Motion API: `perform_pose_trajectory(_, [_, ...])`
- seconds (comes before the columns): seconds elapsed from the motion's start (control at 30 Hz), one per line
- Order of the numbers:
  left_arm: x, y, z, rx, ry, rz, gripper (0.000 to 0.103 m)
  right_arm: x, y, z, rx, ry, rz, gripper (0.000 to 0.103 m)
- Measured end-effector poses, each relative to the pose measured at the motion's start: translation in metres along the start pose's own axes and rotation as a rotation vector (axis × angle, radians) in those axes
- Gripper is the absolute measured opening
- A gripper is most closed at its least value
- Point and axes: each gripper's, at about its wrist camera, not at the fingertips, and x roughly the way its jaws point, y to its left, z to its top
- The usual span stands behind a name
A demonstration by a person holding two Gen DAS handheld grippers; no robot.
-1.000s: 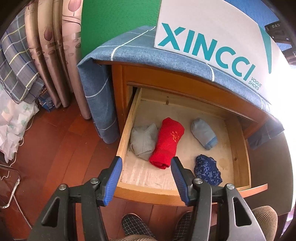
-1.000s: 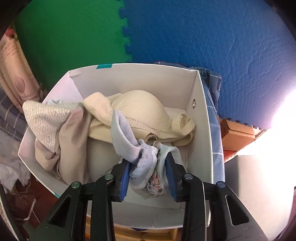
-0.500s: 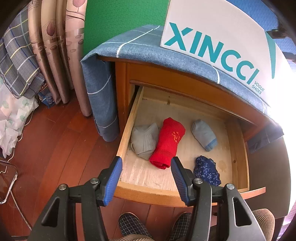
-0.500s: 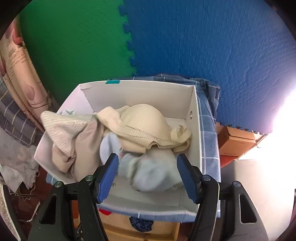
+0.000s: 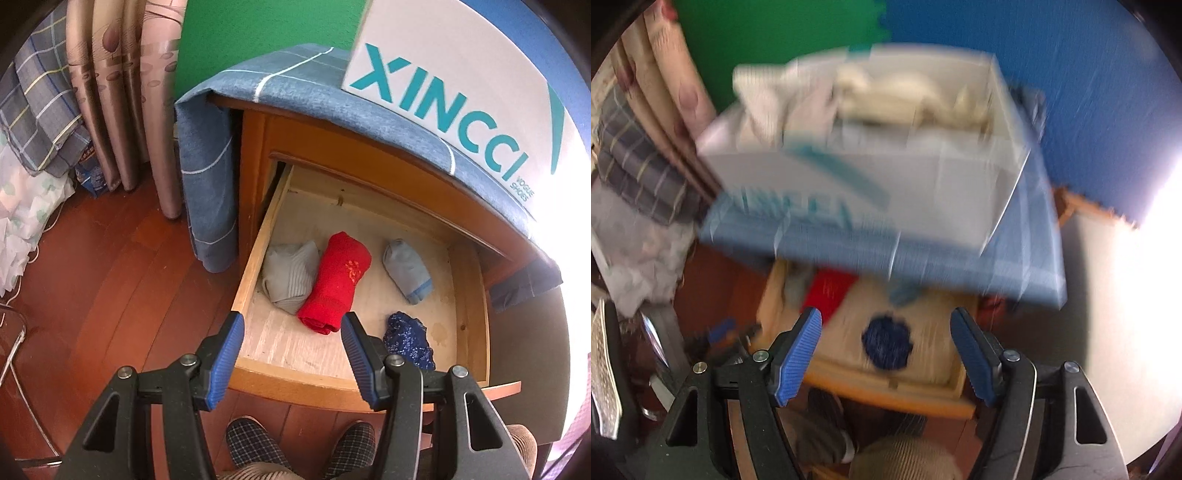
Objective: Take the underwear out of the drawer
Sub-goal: 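Move the right tool back into the drawer toward the navy floral underwear, then close the right tool on the navy floral underwear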
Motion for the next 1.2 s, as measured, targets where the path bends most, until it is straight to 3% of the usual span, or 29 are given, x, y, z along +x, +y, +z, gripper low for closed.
perform_pose_trajectory(0.23, [0.001, 0.005, 0.001, -0.025, 0.006, -0.018, 0.056, 0.102, 0.008, -0.043, 0.007, 0.219, 0.004, 0.070])
perform_pose_trajectory(0.5, [0.002, 0.009, 0.003, -0.046, 0.004, -0.039, 0.056, 0.183, 0.019, -0.045, -0.002, 0.365, -0.039, 0.070])
perform_pose_trajectory(0.6, [0.003, 0.009, 0.003, -0.047, 0.005, -0.043, 0.056, 0.204, 0.025, -0.045, -0.042, 0.406, -0.087, 0.070])
perform_pose_trajectory(1.2, [0.011, 0.010, 0.003, -0.073, 0.046, -0.087, 0.056, 0.303, 0.036, -0.032, -0.088, 0.694, -0.130, 0.071])
